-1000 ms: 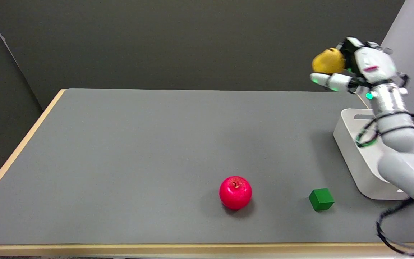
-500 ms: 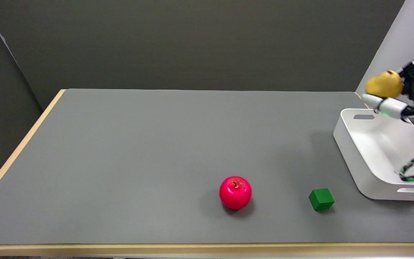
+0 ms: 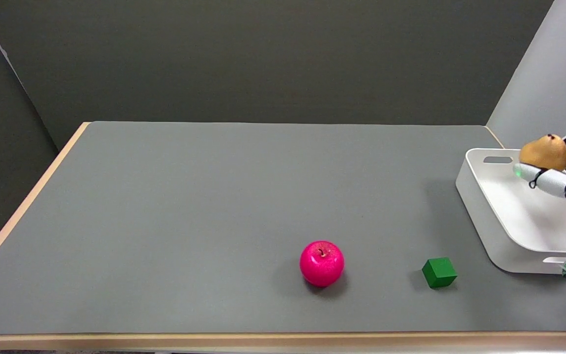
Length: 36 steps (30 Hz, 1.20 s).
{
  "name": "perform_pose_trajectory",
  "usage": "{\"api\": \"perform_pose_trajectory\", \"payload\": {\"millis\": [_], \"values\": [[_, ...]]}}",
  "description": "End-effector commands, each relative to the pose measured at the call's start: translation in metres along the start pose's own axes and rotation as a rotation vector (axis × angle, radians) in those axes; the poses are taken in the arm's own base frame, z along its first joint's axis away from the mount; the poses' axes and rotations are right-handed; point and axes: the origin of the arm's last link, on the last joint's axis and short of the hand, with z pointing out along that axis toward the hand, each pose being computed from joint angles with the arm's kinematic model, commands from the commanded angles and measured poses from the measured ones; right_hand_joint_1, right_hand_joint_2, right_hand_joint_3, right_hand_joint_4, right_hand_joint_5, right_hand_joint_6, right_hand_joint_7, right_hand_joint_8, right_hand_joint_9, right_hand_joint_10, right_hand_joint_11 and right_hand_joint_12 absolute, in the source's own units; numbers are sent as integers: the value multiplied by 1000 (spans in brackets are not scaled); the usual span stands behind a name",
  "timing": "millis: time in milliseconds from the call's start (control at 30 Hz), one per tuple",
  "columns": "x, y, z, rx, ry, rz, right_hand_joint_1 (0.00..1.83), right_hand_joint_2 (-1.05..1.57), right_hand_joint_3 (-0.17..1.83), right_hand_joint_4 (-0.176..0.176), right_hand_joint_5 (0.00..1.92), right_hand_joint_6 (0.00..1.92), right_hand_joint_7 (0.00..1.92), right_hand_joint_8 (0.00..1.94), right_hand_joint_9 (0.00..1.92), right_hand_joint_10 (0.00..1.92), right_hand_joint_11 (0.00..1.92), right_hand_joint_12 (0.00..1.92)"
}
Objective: Place the yellow pear into the white box.
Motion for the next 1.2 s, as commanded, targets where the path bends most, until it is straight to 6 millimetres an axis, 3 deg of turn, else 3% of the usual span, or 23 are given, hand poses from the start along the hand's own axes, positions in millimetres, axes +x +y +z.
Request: {"api": "perform_pose_trajectory", "payload": {"millis": [33, 67, 133, 200, 233, 300, 400, 567, 800, 900, 1000, 1133, 1200], "values": [[-29, 13, -9, -36, -78, -3, 905, 1132, 442, 1, 607, 1637, 800, 1844, 810, 1917, 148, 1916], [-29, 12, -9, -38, -77, 4, 899, 1142, 423, 7, 604, 1634, 795, 1786, 758, 1915, 65, 1913], [-28, 12, -9, -38, -73, 11, 758, 895, 765, 15, 442, 1211, 573, 1055, 568, 1395, 71, 1743], [-28, 11, -8, -37, -73, 26, 615, 776, 954, 31, 344, 944, 352, 565, 276, 825, 33, 1426], [-28, 11, -8, -37, -75, 42, 560, 737, 993, 44, 297, 812, 233, 363, 136, 528, 10, 1131], [-28, 11, -6, -33, -80, 70, 530, 643, 974, 71, 172, 473, -1, -1, -1, -1, -1, 222], [-29, 9, -4, -20, -85, 128, 550, 640, 856, 87, 159, 357, -1, -1, -1, -1, -1, 22], [-26, -2, -3, 27, -73, 152, 507, 607, 751, 137, 124, 291, -1, -1, -1, -1, -1, -1], [-16, -26, -3, 107, -24, 172, 487, 600, 722, 129, 78, 274, -1, -1, -1, -1, -1, -1], [-4, -55, -5, 210, 36, 204, 476, 598, 720, 123, 64, 272, -1, -1, -1, -1, -1, -1], [18, -95, -10, 354, 125, 267, 471, 530, 840, 100, 51, 216, -1, -1, -1, -1, -1, -1], [46, -155, -26, 557, 190, 350, 375, 611, 799, 94, 5, 252, -1, -1, -1, -1, -1, -1], [50, -186, -35, 671, 186, 374, 316, 612, 958, 84, 24, 304, -1, 126, 0, 157, -1, 306]]}}
